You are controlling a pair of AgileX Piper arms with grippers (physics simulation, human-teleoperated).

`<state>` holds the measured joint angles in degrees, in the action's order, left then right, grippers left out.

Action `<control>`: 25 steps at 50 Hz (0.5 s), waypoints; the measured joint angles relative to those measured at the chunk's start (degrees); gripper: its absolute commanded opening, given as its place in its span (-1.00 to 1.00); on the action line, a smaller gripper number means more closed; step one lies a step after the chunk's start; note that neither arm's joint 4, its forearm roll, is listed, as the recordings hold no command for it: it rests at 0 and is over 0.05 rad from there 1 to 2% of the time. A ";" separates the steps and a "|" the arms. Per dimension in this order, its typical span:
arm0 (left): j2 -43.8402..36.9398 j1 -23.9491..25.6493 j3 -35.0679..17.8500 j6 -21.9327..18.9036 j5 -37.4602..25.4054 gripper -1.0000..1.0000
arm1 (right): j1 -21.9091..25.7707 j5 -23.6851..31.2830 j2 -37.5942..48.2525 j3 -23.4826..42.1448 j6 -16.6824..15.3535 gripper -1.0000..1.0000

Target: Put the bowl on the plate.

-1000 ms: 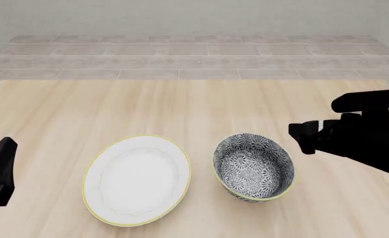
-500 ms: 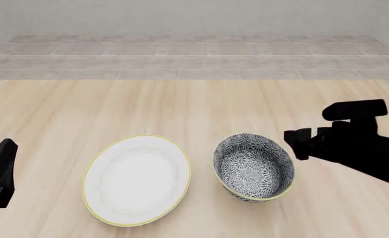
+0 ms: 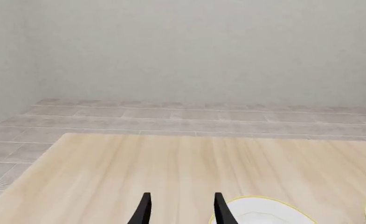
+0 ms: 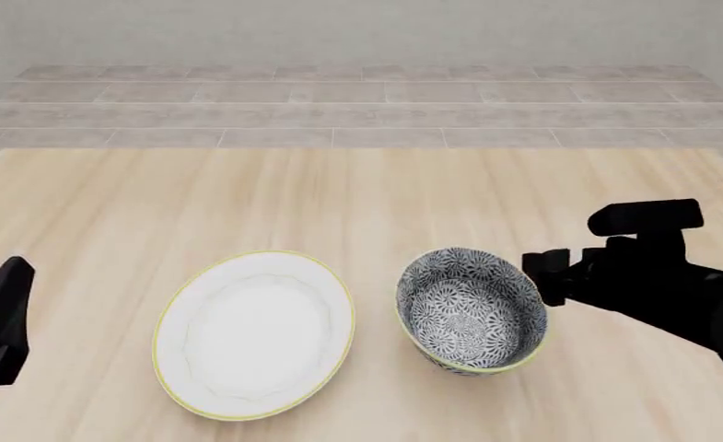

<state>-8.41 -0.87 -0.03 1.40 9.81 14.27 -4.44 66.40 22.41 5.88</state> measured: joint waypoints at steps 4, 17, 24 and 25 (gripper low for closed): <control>-0.37 0.00 0.00 -0.05 0.35 1.00 | -0.06 -0.77 0.69 -0.31 0.16 1.00; -1.53 -0.04 0.00 -0.21 1.45 1.00 | -0.21 -3.14 2.72 -1.35 0.69 1.00; -1.90 -0.07 0.00 -0.28 1.78 1.00 | -0.18 -4.45 3.79 -1.88 1.05 1.00; -1.95 -0.07 0.00 -0.30 1.83 1.00 | -0.17 -4.65 3.96 -1.96 1.10 1.00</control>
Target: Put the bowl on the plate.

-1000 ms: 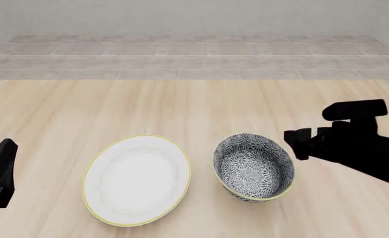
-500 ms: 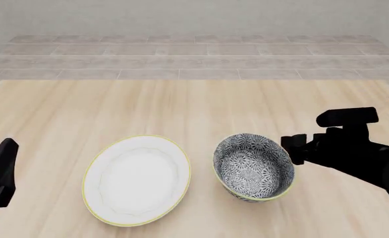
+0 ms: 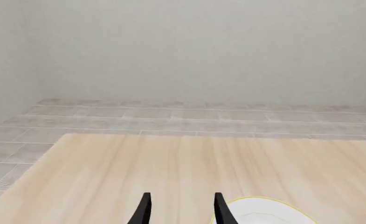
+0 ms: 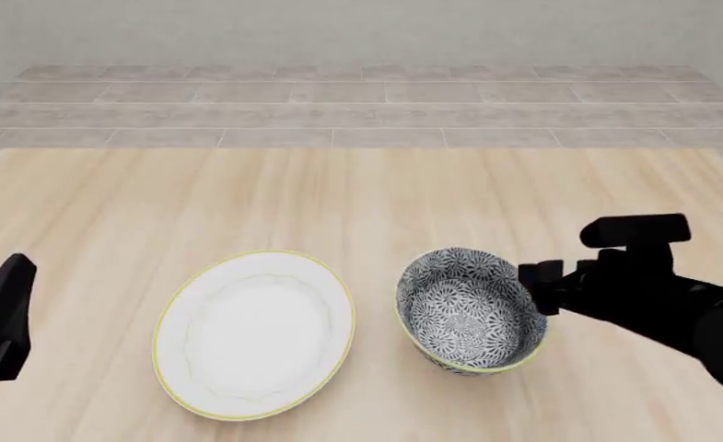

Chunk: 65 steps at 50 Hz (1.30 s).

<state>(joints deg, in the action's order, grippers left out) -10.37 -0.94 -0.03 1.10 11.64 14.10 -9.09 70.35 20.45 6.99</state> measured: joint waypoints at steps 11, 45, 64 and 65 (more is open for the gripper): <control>-0.89 -0.02 0.00 -0.13 0.82 1.00 | 0.08 -1.92 1.68 -0.65 0.64 1.00; -3.32 -0.21 0.00 -0.29 3.15 1.00 | 0.27 -6.77 6.77 -1.65 2.14 1.00; -4.27 -0.17 0.00 -0.39 3.99 1.00 | 0.89 -8.07 8.56 -1.76 2.81 1.00; -4.32 -0.16 0.00 -0.40 4.02 1.00 | 0.93 -8.12 8.66 -1.75 2.85 1.00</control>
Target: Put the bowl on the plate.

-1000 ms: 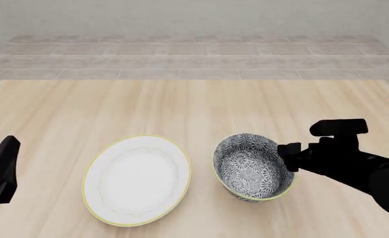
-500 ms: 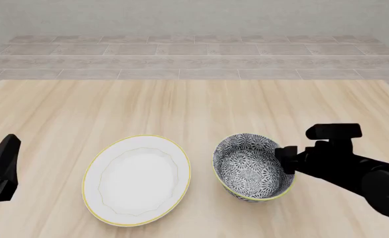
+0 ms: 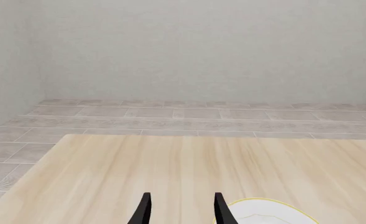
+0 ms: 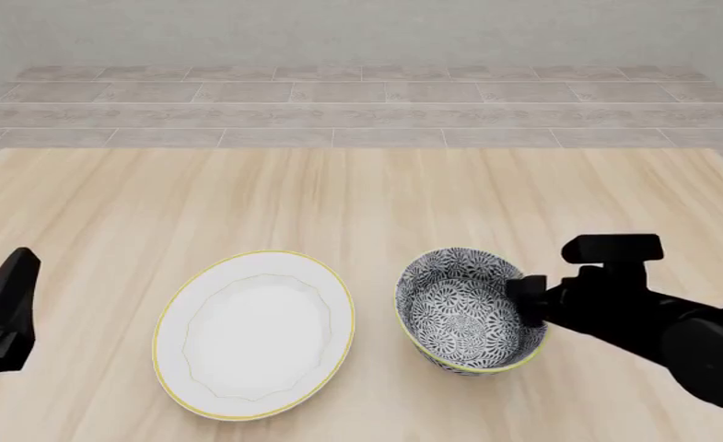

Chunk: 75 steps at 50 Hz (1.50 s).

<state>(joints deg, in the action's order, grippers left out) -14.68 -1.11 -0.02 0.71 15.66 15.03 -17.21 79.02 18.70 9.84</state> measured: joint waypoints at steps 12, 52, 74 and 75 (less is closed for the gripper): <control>-0.53 0.12 0.00 -0.09 0.38 1.00 | 0.30 -0.45 0.99 0.11 0.33 1.00; -3.65 0.18 0.01 -0.47 3.06 1.00 | 0.36 -3.18 5.03 0.46 0.19 -1.00; -5.86 0.02 0.01 -0.55 5.36 1.00 | -0.11 0.66 2.85 1.82 -0.23 -1.00; -5.93 0.01 0.01 -0.55 5.43 1.00 | -0.04 0.99 2.66 1.92 -0.06 -1.00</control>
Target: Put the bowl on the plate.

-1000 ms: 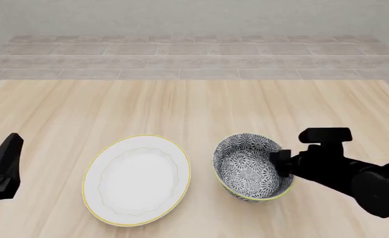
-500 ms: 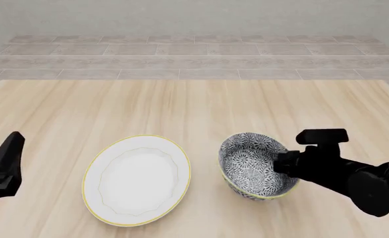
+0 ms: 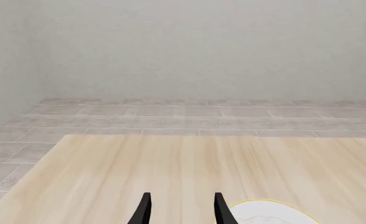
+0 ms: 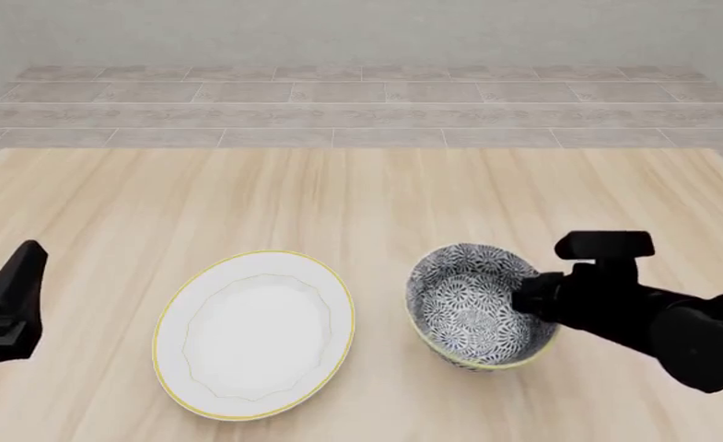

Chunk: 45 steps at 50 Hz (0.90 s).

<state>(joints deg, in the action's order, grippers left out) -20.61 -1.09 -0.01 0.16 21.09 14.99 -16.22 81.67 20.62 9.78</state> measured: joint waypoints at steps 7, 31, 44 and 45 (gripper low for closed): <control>-0.55 -0.04 0.00 0.02 0.59 1.00 | 0.77 2.28 -1.25 0.77 1.74 -1.00; -7.36 -0.40 -0.01 0.52 7.62 1.00 | 5.52 11.87 -7.44 4.77 8.90 -1.00; -9.26 -0.46 -0.01 0.85 9.50 1.00 | 6.70 17.16 -10.83 8.11 10.07 -1.00; -9.34 -0.45 -0.01 0.87 9.58 1.00 | 6.80 17.64 -11.12 8.44 10.16 -1.00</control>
<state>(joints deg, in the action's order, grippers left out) -29.96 -1.54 -0.02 1.03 30.67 21.80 1.41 70.56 29.06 19.93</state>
